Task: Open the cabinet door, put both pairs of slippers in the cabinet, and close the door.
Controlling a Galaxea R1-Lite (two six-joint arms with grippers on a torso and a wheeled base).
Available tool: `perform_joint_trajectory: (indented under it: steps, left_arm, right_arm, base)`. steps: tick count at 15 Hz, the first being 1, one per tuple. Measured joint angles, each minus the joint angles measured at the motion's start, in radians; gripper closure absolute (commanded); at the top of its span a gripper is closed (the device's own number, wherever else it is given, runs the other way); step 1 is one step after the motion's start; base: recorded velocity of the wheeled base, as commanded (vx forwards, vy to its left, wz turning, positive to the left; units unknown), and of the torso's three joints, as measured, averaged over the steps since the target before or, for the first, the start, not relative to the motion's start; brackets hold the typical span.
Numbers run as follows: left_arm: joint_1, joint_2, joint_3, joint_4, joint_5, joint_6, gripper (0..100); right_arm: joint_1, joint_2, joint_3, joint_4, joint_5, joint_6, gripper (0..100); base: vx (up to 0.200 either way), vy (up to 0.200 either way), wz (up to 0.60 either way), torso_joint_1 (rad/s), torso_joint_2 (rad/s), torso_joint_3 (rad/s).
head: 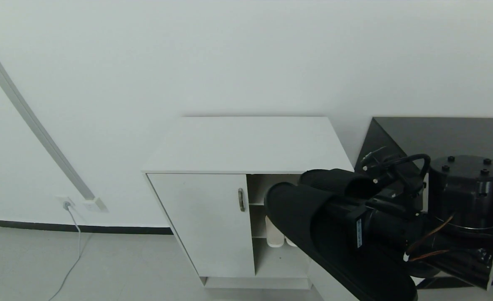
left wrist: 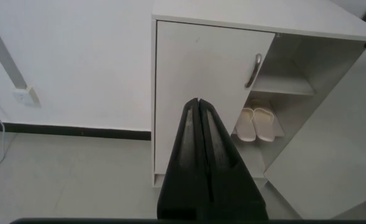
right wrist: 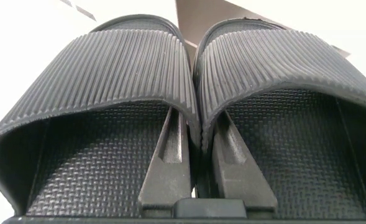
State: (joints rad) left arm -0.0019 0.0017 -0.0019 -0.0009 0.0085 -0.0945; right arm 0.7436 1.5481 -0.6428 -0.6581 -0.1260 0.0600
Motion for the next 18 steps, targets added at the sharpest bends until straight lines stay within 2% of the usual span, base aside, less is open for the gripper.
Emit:
perform_joint_trajectory:
  steps: [10,18]
  left_arm:
    - [0.001,0.0,0.0,0.0,0.0,-0.001,100]
    - [0.0,0.0,0.0,0.0,0.0,0.0,100]
  right_arm:
    - [0.0,0.001,0.028,-0.008,0.006,-0.029,100]
    - [0.0,0.02,0.032,-0.019,0.003,-0.03,100]
  base:
    - [0.0,0.0,0.0,-0.005,0.01,0.005]
    - [0.0,0.0,0.0,-0.181,0.42,0.232]
